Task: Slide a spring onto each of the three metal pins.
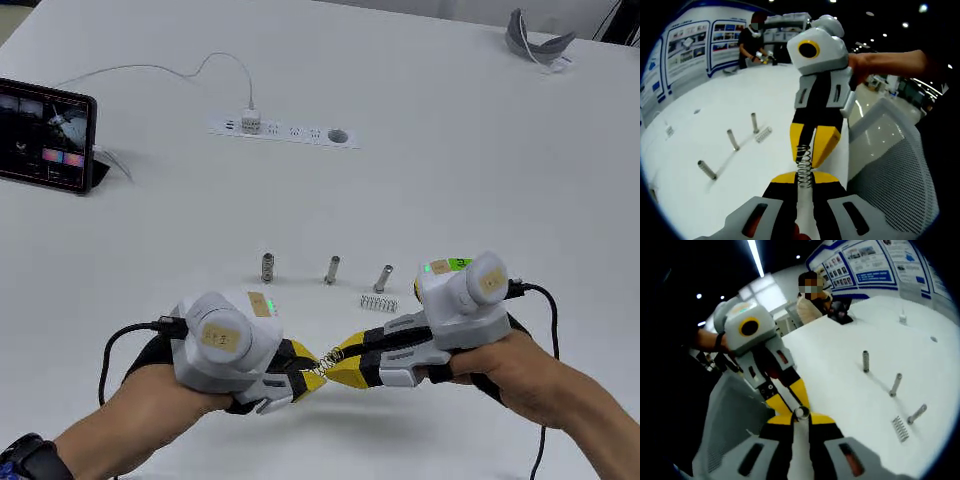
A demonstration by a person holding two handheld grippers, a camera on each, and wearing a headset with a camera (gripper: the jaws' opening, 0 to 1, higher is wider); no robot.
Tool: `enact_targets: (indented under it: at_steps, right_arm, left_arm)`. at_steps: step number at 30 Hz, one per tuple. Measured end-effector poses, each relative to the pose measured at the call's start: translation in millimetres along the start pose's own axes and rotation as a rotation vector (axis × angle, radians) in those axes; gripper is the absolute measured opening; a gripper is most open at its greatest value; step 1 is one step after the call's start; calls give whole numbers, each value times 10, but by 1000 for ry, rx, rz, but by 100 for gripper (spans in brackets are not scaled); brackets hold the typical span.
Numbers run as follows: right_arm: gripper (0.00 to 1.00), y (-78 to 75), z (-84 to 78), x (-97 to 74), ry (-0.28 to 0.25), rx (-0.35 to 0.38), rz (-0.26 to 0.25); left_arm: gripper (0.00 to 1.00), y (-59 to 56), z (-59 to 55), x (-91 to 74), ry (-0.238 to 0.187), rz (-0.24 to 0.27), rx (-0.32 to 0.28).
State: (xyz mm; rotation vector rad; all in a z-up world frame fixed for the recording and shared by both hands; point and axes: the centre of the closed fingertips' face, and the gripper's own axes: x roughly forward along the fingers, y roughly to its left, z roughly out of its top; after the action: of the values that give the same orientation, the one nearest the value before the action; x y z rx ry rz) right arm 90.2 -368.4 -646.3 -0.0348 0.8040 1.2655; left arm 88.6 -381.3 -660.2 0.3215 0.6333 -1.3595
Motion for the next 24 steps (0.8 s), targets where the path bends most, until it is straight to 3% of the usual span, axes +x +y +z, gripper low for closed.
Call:
enact_targets:
  at_steps: [5,18,24]
  right_arm:
    - [13,26,54,-9,20,-43,19]
    - [13,61,26,0,139,-170,73]
    - [12,60,36,-19,147,-201,78]
  left_arm:
    - [10,-18,14,-11,-4,-12,7]
    - [10,-49,63,0,18,-49,91]
    - [11,-49,89,7,0,-53,102]
